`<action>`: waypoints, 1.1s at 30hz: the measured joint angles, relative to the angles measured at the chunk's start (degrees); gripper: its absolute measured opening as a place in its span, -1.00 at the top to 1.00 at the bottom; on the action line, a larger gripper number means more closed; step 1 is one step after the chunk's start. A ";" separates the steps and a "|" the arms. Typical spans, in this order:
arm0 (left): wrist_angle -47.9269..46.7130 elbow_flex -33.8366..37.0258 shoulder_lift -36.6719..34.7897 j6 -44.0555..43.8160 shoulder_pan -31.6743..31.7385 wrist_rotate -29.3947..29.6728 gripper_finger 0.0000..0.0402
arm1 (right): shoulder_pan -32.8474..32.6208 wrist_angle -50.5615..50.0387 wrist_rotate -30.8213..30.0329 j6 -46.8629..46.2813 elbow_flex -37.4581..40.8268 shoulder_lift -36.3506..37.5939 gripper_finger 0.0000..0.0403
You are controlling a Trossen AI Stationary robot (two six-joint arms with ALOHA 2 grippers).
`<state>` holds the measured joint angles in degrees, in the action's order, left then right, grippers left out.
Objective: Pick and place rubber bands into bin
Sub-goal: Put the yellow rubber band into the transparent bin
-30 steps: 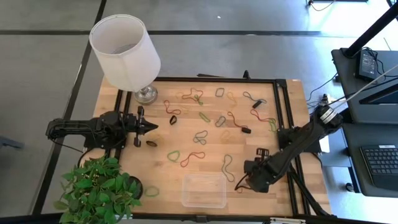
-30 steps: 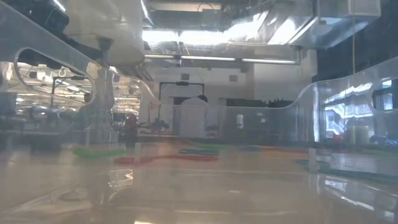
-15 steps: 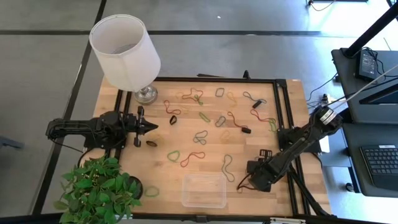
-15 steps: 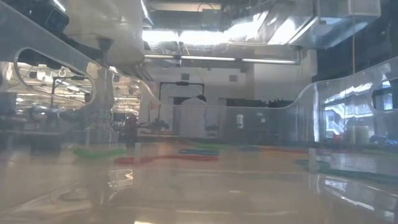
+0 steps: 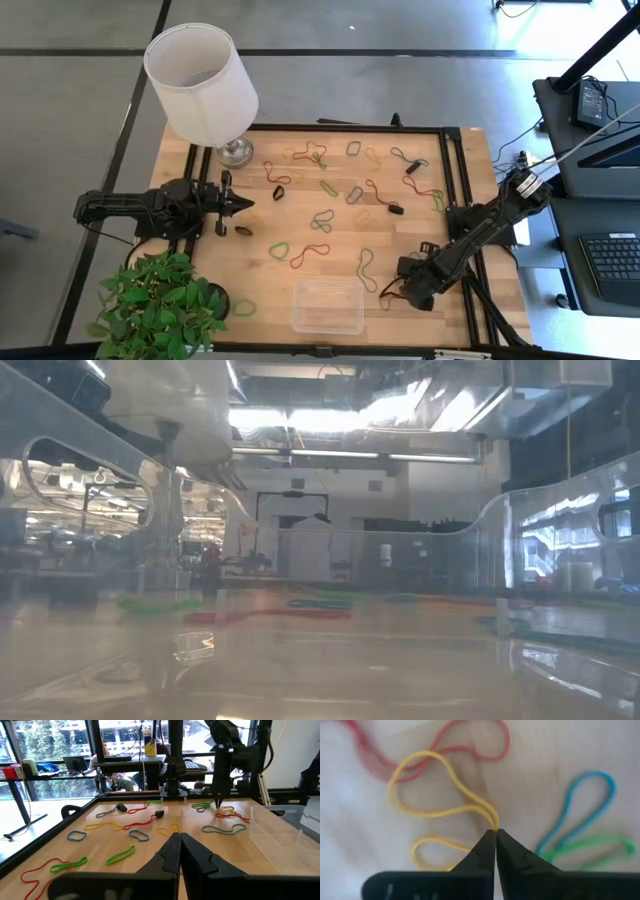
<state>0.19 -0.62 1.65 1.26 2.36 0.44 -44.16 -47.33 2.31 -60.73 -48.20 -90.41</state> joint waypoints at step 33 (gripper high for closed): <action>0.00 0.00 0.01 0.00 0.01 0.01 0.97 | 8.97 -23.28 -11.25 22.88 -60.36 -17.50 1.00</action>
<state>0.19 -0.62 1.66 1.26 2.37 0.45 -35.19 -70.60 -8.95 -37.85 -108.56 -107.91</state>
